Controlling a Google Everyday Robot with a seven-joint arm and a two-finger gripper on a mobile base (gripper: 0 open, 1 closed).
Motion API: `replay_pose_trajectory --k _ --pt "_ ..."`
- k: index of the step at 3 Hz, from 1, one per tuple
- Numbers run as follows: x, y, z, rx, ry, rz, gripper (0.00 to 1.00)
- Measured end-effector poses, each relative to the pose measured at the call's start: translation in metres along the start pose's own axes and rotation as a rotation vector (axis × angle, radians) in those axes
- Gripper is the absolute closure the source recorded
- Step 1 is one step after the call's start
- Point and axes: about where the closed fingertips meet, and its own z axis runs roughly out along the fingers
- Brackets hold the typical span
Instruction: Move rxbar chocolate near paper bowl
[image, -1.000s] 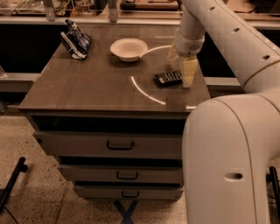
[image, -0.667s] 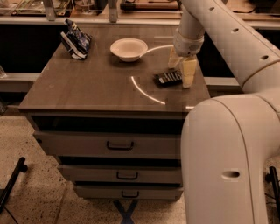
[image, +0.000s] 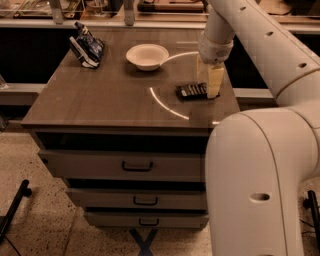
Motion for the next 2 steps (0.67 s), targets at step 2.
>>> replay_pose_trajectory --k 2 --pt "-0.0006 -0.0010 -0.0053 0.001 -0.003 0.001 1.00"
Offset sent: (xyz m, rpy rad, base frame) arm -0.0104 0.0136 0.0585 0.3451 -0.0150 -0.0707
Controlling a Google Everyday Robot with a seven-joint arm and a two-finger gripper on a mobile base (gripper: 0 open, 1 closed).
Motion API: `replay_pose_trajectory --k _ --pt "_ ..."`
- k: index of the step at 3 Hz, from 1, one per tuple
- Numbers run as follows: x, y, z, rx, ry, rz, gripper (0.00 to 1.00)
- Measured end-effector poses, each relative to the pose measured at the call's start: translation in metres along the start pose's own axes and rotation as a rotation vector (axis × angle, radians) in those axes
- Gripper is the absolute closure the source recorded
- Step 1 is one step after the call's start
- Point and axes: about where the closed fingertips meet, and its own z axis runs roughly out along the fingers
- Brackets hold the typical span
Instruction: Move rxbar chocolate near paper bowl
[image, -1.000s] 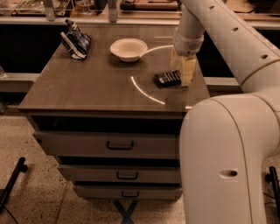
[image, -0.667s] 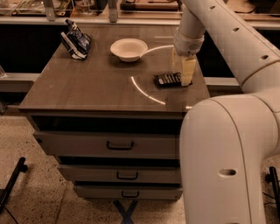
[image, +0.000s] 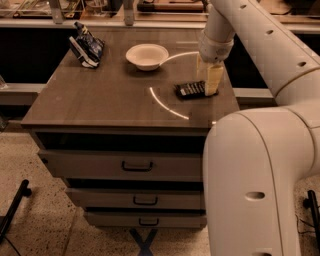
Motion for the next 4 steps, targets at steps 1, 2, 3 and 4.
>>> replay_pose_trajectory --k 1,2,3,4 --pt "0.000 0.000 0.000 0.000 0.000 0.000 1.00" --pt "-0.012 -0.007 -0.026 0.080 -0.095 0.034 1.00" --pt "-0.027 -0.016 -0.067 0.178 -0.210 0.078 1.00" --pt "-0.024 -0.023 -0.090 0.230 -0.221 0.149 1.00"
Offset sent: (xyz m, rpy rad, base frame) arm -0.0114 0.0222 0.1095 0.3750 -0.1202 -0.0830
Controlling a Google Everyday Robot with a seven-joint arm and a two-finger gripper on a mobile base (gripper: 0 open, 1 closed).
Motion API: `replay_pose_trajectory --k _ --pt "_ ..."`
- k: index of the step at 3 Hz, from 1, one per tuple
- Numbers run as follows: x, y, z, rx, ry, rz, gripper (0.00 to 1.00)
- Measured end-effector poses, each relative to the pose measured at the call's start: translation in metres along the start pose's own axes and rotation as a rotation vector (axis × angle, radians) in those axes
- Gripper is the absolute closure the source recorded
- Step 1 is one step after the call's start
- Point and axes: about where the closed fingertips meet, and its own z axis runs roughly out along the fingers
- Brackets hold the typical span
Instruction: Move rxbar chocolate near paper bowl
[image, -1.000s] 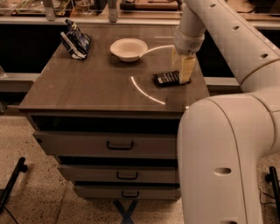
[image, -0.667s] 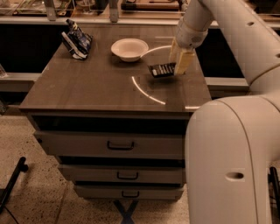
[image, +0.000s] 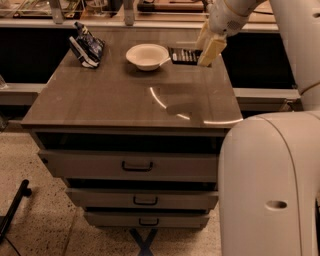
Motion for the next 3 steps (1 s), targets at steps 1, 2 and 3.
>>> replay_pose_trajectory --k 1,2,3 --pt "0.024 -0.019 -0.016 0.085 0.074 0.154 1.00" --pt "0.047 -0.026 -0.025 0.135 0.112 0.263 1.00" --pt "0.064 -0.032 -0.014 0.163 0.136 0.358 1.00"
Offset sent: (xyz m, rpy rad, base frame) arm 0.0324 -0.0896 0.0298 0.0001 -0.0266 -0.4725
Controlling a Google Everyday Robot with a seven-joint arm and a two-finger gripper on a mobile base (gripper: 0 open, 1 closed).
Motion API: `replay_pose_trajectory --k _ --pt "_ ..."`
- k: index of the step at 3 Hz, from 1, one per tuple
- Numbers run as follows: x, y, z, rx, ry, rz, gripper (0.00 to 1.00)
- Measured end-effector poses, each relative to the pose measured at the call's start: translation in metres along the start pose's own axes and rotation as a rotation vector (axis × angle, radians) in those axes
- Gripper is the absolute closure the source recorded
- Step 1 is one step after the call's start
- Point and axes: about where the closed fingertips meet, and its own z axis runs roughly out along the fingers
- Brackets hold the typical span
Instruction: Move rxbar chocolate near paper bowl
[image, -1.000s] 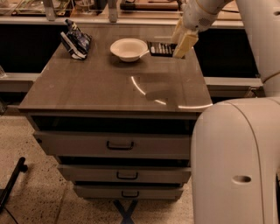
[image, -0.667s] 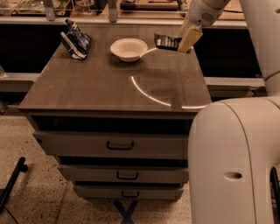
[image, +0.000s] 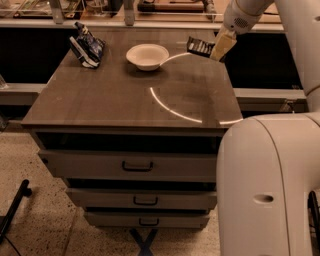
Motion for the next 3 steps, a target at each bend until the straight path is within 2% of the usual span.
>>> replay_pose_trajectory --k 1,2,3 --pt "0.014 0.004 0.036 -0.016 0.074 0.070 1.00" --pt "0.021 0.011 0.057 -0.031 0.102 0.106 1.00" --pt "0.013 0.024 0.069 -0.049 0.093 0.093 1.00"
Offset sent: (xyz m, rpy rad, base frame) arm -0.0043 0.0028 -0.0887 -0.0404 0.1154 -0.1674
